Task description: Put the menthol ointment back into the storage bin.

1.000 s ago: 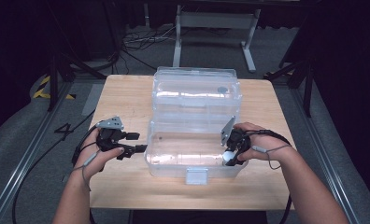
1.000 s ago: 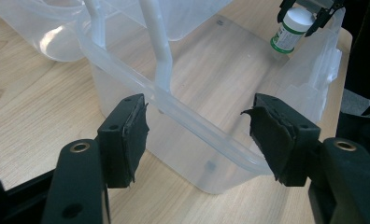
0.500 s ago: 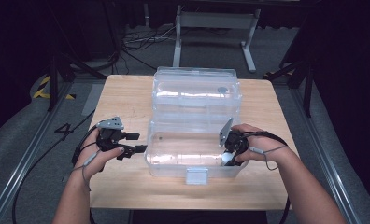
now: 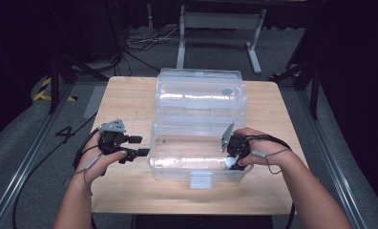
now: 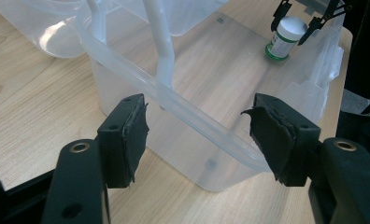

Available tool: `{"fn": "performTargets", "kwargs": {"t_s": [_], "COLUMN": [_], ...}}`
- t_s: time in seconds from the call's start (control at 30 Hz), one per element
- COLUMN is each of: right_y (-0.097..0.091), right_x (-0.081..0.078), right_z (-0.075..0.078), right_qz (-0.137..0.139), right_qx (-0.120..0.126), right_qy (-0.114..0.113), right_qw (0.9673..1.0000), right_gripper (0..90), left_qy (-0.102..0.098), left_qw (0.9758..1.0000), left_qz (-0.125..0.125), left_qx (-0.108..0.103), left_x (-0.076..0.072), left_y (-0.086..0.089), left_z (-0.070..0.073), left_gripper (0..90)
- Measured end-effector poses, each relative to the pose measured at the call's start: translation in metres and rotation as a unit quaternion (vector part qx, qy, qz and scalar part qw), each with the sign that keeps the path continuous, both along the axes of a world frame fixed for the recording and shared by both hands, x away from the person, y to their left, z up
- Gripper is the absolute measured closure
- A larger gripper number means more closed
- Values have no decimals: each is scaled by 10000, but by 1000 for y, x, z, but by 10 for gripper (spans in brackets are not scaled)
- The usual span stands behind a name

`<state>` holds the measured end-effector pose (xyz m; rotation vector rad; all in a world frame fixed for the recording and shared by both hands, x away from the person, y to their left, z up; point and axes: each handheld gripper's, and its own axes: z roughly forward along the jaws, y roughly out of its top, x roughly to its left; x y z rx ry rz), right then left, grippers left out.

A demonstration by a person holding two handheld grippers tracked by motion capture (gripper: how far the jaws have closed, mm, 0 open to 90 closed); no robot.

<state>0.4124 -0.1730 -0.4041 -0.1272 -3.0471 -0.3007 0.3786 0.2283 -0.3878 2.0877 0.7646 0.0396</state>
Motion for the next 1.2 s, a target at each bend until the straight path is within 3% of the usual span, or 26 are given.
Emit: {"fn": "performTargets", "kwargs": {"t_s": [0.43,0.93,1.2], "right_y": [0,0,-5], "right_x": [2,2,-3], "right_z": [-2,-1,9], "right_qz": [-54,-74,-159], "right_qx": [-51,-35,240], "right_qy": [148,127,-73], "right_qw": [9999,9999,9996], "right_gripper": [500,486,452], "left_qy": [11,15,16], "left_qw": [10000,10000,10000], "left_qz": [1,3,-23], "left_qx": [-8,2,-9], "left_x": [0,1,1], "left_y": [0,0,-1], "left_z": [-1,-1,-2], "left_gripper": [374,374,374]}}
